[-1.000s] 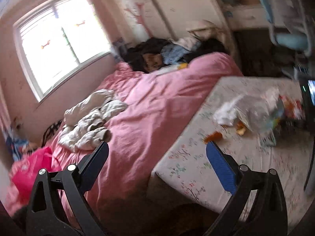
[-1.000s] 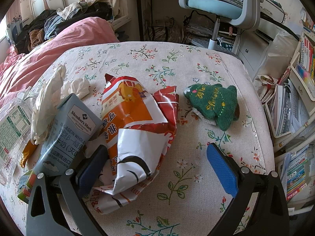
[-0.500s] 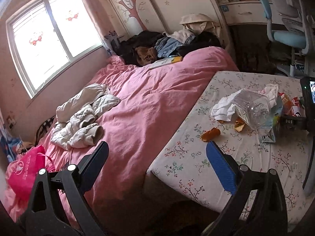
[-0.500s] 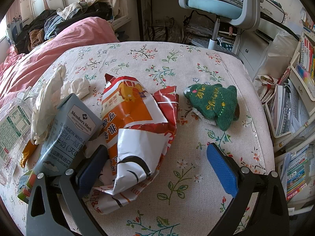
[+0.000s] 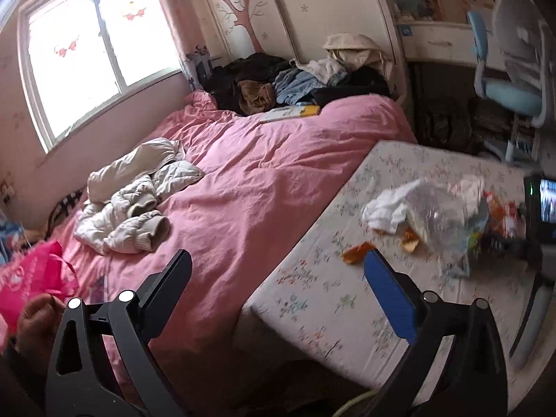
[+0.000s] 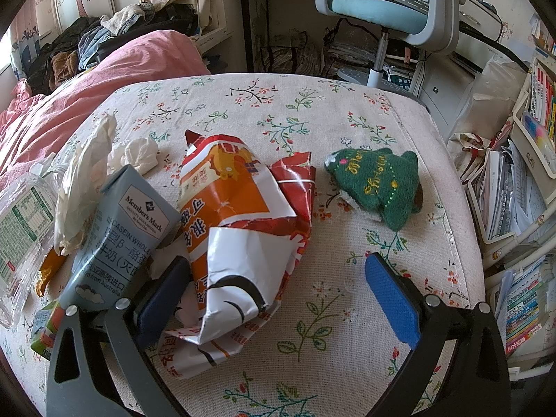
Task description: Collect trash
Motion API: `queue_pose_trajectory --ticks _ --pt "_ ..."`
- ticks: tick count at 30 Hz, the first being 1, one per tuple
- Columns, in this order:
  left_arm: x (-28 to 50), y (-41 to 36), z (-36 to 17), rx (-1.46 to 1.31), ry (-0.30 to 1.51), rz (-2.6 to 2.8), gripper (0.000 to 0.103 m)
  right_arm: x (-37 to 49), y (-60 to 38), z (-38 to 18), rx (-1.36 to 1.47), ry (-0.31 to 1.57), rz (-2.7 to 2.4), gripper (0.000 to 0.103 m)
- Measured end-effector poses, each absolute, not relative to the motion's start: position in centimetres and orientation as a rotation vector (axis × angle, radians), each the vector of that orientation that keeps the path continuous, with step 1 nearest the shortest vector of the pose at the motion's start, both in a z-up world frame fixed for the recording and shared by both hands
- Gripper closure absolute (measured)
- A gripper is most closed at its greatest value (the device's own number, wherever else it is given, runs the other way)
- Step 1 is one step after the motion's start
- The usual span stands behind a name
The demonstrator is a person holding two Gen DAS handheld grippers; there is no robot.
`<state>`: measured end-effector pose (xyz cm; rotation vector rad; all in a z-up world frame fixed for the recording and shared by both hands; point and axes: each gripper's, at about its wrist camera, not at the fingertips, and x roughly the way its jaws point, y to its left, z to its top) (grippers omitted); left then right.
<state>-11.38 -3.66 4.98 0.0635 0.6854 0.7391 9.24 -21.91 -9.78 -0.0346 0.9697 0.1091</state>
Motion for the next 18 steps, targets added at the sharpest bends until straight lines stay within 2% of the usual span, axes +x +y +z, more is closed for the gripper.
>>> queue_pose_trajectory --ticks 18 --pt "-8.1 -6.6 0.6 0.058 0.766 0.642 0.007 9.2 -22.0 -9.7 -0.035 0.97 0.109 0.007"
